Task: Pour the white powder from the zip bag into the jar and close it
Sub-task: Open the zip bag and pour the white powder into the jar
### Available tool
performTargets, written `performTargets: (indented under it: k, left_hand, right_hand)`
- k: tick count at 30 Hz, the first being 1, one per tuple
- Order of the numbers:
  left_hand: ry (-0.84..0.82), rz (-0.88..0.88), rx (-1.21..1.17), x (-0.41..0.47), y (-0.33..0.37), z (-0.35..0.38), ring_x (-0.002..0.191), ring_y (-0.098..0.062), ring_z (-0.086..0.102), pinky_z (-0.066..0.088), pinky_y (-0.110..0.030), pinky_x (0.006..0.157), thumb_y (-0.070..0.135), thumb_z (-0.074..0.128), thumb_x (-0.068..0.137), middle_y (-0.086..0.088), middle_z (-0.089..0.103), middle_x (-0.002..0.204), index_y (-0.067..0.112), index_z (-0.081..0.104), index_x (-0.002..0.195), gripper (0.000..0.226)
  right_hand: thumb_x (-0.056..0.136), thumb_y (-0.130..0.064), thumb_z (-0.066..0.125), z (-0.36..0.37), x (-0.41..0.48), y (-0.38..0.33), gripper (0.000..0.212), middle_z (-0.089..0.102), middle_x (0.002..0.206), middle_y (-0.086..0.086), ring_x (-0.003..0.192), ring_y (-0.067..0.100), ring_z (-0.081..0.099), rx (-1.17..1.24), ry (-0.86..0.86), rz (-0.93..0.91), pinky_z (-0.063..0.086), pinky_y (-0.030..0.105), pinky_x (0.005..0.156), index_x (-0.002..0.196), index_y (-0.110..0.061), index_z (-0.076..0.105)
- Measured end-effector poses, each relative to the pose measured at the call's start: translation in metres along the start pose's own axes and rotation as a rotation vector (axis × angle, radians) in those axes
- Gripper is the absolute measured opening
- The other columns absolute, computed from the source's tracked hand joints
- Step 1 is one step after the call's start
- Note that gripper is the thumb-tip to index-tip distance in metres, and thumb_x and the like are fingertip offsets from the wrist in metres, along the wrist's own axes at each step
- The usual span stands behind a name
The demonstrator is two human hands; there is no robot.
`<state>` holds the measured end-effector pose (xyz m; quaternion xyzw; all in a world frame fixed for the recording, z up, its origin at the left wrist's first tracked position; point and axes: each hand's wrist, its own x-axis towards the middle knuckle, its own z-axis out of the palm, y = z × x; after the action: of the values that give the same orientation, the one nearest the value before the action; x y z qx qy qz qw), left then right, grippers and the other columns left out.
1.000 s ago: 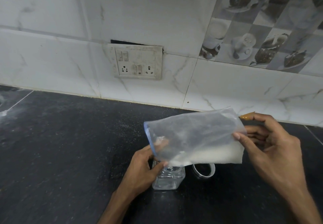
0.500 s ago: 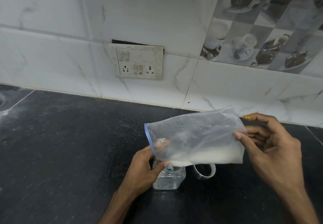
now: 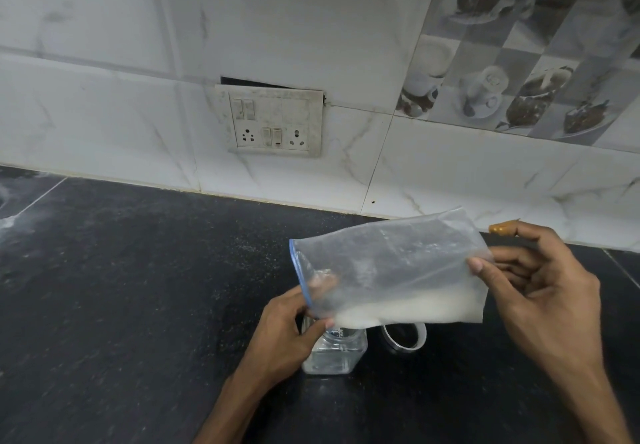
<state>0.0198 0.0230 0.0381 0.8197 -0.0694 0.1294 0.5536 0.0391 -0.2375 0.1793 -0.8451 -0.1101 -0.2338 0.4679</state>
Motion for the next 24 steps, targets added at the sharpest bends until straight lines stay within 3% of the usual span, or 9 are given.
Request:
performTargets:
  k: [4, 12, 16, 19, 24]
  left_hand:
    - [0.002, -0.002, -0.016, 0.0002, -0.0024, 0.0001, 0.118, 0.008, 0.057, 0.05, -0.019, 0.098, 0.013, 0.078, 0.08, 0.023, 0.064, 0.125, 0.026, 0.065, 0.127, 0.051]
    - [-0.003, 0.001, -0.013, -0.0002, -0.0019, 0.0007, 0.118, 0.01, 0.055, 0.049, -0.018, 0.098, 0.013, 0.078, 0.08, 0.025, 0.061, 0.128, 0.026, 0.063, 0.129, 0.053]
    - [0.007, 0.005, -0.029, -0.0003, -0.0007, 0.0003, 0.117, 0.011, 0.056, 0.047, -0.011, 0.095, 0.012, 0.078, 0.08, 0.033, 0.062, 0.123, 0.036, 0.063, 0.123, 0.052]
    - [0.005, 0.017, -0.004, 0.0, -0.0012, 0.001, 0.119, 0.014, 0.053, 0.044, -0.008, 0.096, 0.013, 0.078, 0.08, 0.031, 0.058, 0.127, 0.032, 0.062, 0.126, 0.052]
    - [0.002, 0.019, -0.005, 0.0001, -0.0022, 0.001, 0.116, 0.009, 0.058, 0.05, -0.017, 0.095, 0.015, 0.078, 0.08, 0.031, 0.061, 0.124, 0.03, 0.064, 0.126, 0.05]
  right_hand:
    - [0.075, -0.015, 0.077, 0.0008, -0.0005, -0.0008, 0.044, 0.071, 0.1, -0.02, 0.083, -0.003, 0.071, -0.018, -0.011, -0.008, 0.053, 0.007, 0.078, 0.115, -0.021, 0.061]
    - [0.075, -0.012, 0.078, 0.0012, -0.0004, 0.0012, 0.044, 0.071, 0.097, -0.023, 0.082, -0.005, 0.071, 0.016, 0.018, 0.006, 0.052, 0.005, 0.076, 0.114, -0.024, 0.06]
    - [0.075, -0.014, 0.077, 0.0031, -0.0022, 0.0003, 0.044, 0.07, 0.099, -0.02, 0.083, -0.003, 0.071, 0.007, -0.001, -0.014, 0.053, 0.006, 0.076, 0.11, -0.034, 0.059]
    - [0.075, -0.016, 0.077, 0.0022, -0.0025, -0.0001, 0.045, 0.072, 0.097, -0.018, 0.082, 0.001, 0.072, 0.033, 0.033, -0.008, 0.054, 0.01, 0.078, 0.106, -0.042, 0.057]
    - [0.075, -0.015, 0.078, 0.0011, -0.0036, 0.0034, 0.044, 0.073, 0.098, -0.017, 0.083, 0.002, 0.072, 0.022, 0.032, 0.009, 0.056, 0.013, 0.079, 0.107, -0.04, 0.06]
